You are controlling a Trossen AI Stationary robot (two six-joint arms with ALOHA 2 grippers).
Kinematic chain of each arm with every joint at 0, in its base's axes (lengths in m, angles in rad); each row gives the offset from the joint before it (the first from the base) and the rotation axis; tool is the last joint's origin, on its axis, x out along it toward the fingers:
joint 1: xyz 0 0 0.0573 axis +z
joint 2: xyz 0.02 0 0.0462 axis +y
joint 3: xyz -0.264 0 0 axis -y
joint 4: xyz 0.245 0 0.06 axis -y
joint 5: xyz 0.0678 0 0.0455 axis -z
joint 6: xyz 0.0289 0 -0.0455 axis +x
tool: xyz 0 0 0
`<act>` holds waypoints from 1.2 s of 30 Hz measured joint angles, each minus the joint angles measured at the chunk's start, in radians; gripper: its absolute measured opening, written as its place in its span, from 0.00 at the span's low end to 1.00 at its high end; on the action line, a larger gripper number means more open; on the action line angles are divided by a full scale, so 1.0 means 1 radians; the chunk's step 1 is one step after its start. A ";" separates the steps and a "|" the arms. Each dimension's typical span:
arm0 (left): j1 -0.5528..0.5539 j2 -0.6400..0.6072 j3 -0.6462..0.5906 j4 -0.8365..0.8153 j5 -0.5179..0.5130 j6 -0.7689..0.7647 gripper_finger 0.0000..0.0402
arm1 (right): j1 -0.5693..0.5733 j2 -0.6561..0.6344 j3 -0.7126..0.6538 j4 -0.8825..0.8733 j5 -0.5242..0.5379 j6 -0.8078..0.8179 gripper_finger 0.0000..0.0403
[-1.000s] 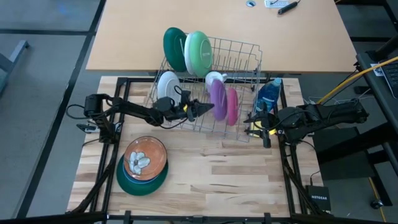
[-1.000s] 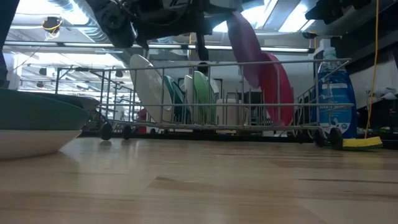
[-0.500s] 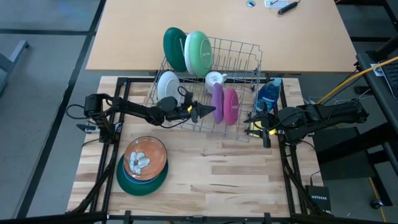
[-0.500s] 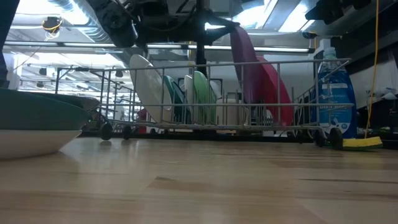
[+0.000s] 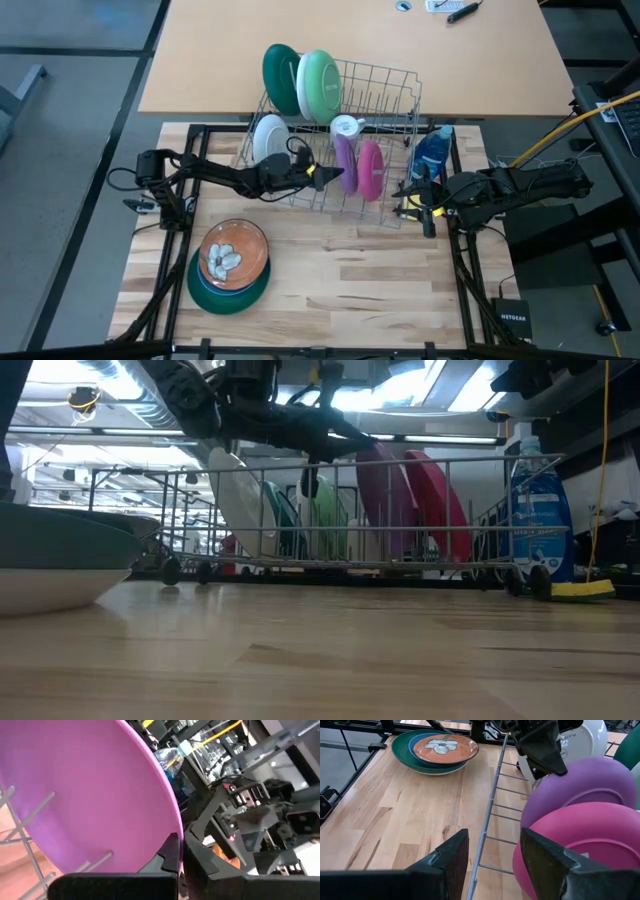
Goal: Sort dishes
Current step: Put the violet plate in the dish rack
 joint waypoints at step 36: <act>0.022 0.000 0.171 -0.252 0.121 0.251 0.00 | 0.000 0.000 0.000 -0.004 -0.003 0.000 0.45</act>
